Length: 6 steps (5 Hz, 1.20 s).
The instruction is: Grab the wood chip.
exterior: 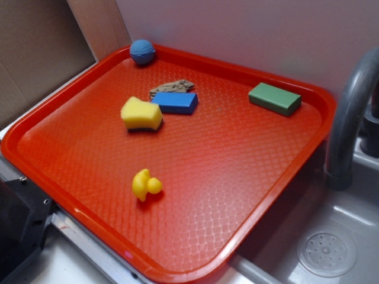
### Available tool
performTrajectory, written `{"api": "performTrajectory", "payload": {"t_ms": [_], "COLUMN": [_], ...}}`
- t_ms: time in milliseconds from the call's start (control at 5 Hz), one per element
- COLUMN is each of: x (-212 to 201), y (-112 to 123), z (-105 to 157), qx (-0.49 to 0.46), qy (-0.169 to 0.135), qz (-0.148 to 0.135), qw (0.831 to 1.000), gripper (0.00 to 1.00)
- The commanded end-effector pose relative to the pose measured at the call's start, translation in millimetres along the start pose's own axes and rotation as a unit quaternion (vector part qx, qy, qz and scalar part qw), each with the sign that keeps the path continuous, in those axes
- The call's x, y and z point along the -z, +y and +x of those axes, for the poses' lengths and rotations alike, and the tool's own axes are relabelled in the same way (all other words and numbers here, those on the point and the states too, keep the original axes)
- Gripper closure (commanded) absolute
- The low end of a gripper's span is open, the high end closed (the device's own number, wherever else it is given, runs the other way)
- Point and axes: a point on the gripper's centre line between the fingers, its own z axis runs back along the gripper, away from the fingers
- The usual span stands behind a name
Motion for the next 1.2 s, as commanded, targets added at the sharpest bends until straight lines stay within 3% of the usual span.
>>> {"api": "performTrajectory", "payload": {"t_ms": [0, 200, 400, 600, 800, 1000], "x": [0.0, 54.8, 99.1, 131.7, 161.0, 170.2], "y": [0.0, 21.1, 27.3, 29.1, 27.0, 23.9], "z": [0.0, 44.0, 86.0, 118.1, 147.7, 158.8], "qx": [0.0, -0.059, -0.094, -0.086, -0.093, -0.088], "qy": [0.0, -0.019, -0.068, -0.091, -0.085, -0.077], "qz": [0.0, 0.057, 0.05, 0.005, -0.002, 0.002], "qw": [1.0, 0.996, 0.992, 0.992, 0.992, 0.993], "gripper": [0.0, 0.0, 0.0, 0.0, 0.0, 0.0]}}
